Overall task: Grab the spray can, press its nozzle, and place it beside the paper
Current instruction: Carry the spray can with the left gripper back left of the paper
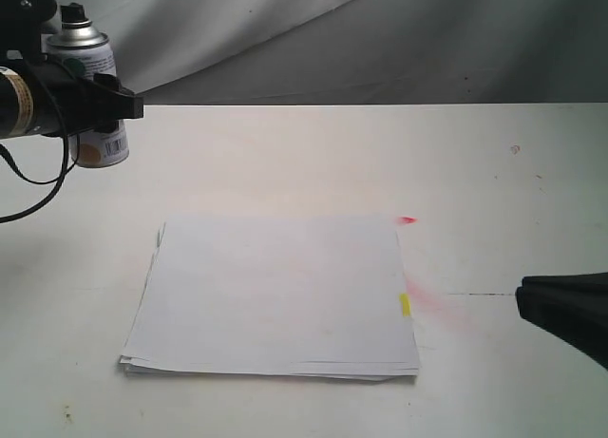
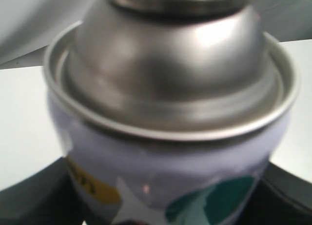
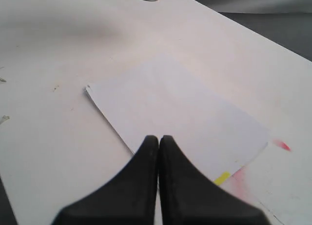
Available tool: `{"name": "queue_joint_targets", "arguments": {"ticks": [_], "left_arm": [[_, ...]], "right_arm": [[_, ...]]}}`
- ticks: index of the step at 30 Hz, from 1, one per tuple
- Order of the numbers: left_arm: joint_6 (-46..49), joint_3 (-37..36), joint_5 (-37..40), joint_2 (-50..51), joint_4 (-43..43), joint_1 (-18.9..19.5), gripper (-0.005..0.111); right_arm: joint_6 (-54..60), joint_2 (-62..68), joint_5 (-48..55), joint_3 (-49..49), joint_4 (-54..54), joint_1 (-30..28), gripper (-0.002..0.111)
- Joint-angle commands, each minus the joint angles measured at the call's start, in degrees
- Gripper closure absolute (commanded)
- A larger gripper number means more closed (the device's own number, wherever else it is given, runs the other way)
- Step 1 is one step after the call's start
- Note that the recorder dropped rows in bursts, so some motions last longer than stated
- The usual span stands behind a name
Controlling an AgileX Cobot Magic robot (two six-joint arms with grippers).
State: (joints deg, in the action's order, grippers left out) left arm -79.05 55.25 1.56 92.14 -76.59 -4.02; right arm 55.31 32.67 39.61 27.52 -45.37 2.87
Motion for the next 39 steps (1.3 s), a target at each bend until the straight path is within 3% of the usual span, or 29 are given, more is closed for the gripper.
{"name": "queue_joint_targets", "arguments": {"ticks": [1, 18, 20, 25, 27, 31, 34, 39], "left_arm": [[0.6, 0.0, -0.6, -0.5, -0.7, 0.1, 0.107], [1.7, 0.7, -3.1, -5.9, -0.6, 0.1, 0.107], [5.1, 1.0, -3.6, -7.3, 3.9, 0.8, 0.107], [35.7, 1.0, -8.9, -9.1, 40.7, 5.8, 0.107], [44.1, 1.0, -8.6, -9.1, 47.5, 7.2, 0.107], [47.1, -0.9, -8.8, -9.1, 46.4, 7.5, 0.107], [48.9, -6.1, -15.7, -8.9, 46.5, 7.5, 0.107], [55.5, -15.0, -25.0, -6.1, 54.1, 7.5, 0.107]], "right_arm": [[-0.3, -0.3, -1.4, -0.3, -0.6, -0.1, 0.108], [-0.3, -0.3, -1.4, -0.3, -0.6, -0.1, 0.108], [-0.3, -0.3, -1.4, -0.3, -0.6, -0.1, 0.108], [-0.3, -0.3, -1.5, -0.3, -0.6, -0.1, 0.108], [-0.3, -0.3, -1.5, -0.3, -0.6, -0.1, 0.108], [-0.3, -0.3, -1.5, -0.3, -0.6, -0.1, 0.108], [-0.3, -0.3, -1.5, -0.3, -0.6, -0.1, 0.108], [-0.4, -0.3, -1.5, -0.3, -0.6, -0.1, 0.108]]}}
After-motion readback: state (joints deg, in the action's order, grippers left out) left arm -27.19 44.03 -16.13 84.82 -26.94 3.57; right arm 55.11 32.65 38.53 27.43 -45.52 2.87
